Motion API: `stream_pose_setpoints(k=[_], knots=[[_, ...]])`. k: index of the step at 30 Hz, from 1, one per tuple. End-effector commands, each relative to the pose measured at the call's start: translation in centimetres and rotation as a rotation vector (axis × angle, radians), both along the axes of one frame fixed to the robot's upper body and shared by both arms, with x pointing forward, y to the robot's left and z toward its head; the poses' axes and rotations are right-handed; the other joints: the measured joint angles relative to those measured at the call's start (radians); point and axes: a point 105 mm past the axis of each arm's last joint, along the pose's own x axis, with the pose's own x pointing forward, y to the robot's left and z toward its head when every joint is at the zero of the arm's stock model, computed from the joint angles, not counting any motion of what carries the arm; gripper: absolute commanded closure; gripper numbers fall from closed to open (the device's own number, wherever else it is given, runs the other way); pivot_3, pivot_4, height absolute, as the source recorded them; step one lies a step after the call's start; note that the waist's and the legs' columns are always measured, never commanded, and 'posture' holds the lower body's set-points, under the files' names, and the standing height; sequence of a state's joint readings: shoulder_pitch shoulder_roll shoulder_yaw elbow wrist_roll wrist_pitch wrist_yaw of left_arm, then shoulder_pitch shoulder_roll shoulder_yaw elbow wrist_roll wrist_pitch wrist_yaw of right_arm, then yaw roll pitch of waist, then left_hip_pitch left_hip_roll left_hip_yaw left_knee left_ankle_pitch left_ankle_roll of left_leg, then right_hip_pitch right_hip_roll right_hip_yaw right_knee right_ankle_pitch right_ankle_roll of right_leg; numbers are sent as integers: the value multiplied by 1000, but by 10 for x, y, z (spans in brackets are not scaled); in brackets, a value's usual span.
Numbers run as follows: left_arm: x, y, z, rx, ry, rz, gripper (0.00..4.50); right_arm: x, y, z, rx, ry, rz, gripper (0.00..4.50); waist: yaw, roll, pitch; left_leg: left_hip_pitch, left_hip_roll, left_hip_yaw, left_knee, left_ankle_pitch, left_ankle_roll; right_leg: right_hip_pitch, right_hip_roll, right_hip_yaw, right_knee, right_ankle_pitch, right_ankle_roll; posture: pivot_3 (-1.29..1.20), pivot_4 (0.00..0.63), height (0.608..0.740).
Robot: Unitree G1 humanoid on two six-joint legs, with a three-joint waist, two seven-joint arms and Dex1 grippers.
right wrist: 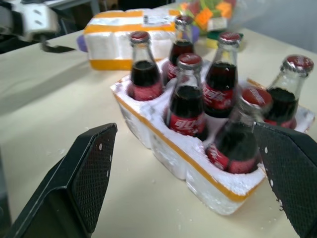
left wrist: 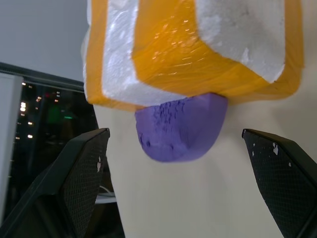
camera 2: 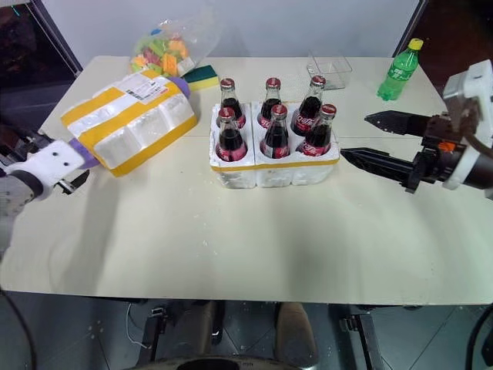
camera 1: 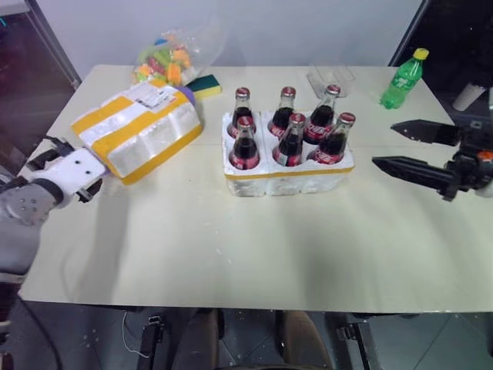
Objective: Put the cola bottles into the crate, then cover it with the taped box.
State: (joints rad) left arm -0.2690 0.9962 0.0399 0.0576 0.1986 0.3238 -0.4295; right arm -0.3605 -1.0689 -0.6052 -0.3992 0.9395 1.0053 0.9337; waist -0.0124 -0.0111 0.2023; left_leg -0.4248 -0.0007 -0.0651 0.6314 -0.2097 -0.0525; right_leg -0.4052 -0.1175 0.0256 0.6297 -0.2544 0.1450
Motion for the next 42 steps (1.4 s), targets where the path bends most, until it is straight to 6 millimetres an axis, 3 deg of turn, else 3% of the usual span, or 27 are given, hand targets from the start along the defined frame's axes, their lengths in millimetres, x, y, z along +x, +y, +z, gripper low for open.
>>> stream_pose_setpoints(k=[1, 13, 16, 19, 22, 23, 26, 27, 32, 36, 38, 42], knots=[[12, 3, 1, 65, -50, 27, 0, -8, 4, 13, 1, -64, 15, 46, -2, 0, 0, 0, 0, 0, 0, 0, 0, 0, 0, 0, 0, 0, 0, 0, 150, 739], [45, 19, -27, 76, -2, 112, 0, -13, 0, 13, 5, -85, -37, 46, 1, -1, -1, -1, 0, 0, -1, 0, 0, -1, 0, 0, 1, 2, 4, 0, 150, 739], [47, 19, -29, 67, 4, 102, 899, -13, -2, 12, 5, -87, -53, 0, -1, -1, -1, -1, 0, 0, -1, 0, 0, -1, 0, 0, 1, 2, 4, 0, 150, 739], [49, 22, -25, 73, 1, 107, 2537, -14, -4, 11, -1, -89, -67, 0, 0, -1, -1, 0, 0, 0, -1, 0, 0, -1, 0, 0, 1, 2, 4, 0, 150, 739], [48, 27, -18, 100, -9, 115, 3809, -17, -7, 7, -7, -68, -72, 0, 3, -1, -1, 0, 0, 0, -1, 0, 0, 0, 0, 0, 2, 2, 4, 0, 150, 739], [48, 29, -10, 120, -26, 118, 4048, -18, -8, 6, -11, -57, -71, 0, 3, -1, -1, 0, 0, 0, 0, 0, 0, 0, 0, 0, 2, 2, 4, 0, 150, 739], [50, 28, 17, 152, -97, 97, 4048, -19, -11, 2, -17, -32, -82, 0, 1, -2, -1, 0, 0, 0, 0, 0, 0, 0, 0, 0, 1, 2, 4, 0, 150, 739], [51, 24, 35, 156, -141, 73, 4048, -18, -13, 2, -28, -40, -90, 0, 1, -2, -1, 0, 0, 0, 0, 0, 0, 0, 0, 0, 1, 2, 4, 0, 150, 739], [54, -14, 118, 114, -344, -78, 4048, -15, -17, 0, -51, -49, -113, 0, 6, -4, 0, -1, 0, -1, 0, 0, 0, -1, 0, 0, 1, 2, 4, 0, 150, 739], [51, -78, 176, 70, -486, -293, 4048, -13, -17, -4, -50, -44, -112, 0, 9, -5, -1, -2, 0, 0, 1, 0, 0, 0, 0, 0, 1, 2, 4, 0, 150, 739], [49, -94, 184, 72, -498, -343, 4048, -12, -17, -4, -50, -44, -113, 0, 6, -4, -1, -2, 0, 0, 0, 0, 0, 0, 0, 0, 1, 2, 4, 0, 150, 739], [47, -161, 166, 60, -394, -570, 4048, -9, -16, -8, -50, -39, -118, 0, -2, -3, -2, 0, 0, 0, -1, 0, 0, 0, 0, 0, 2, 2, 5, 0, 150, 739]])
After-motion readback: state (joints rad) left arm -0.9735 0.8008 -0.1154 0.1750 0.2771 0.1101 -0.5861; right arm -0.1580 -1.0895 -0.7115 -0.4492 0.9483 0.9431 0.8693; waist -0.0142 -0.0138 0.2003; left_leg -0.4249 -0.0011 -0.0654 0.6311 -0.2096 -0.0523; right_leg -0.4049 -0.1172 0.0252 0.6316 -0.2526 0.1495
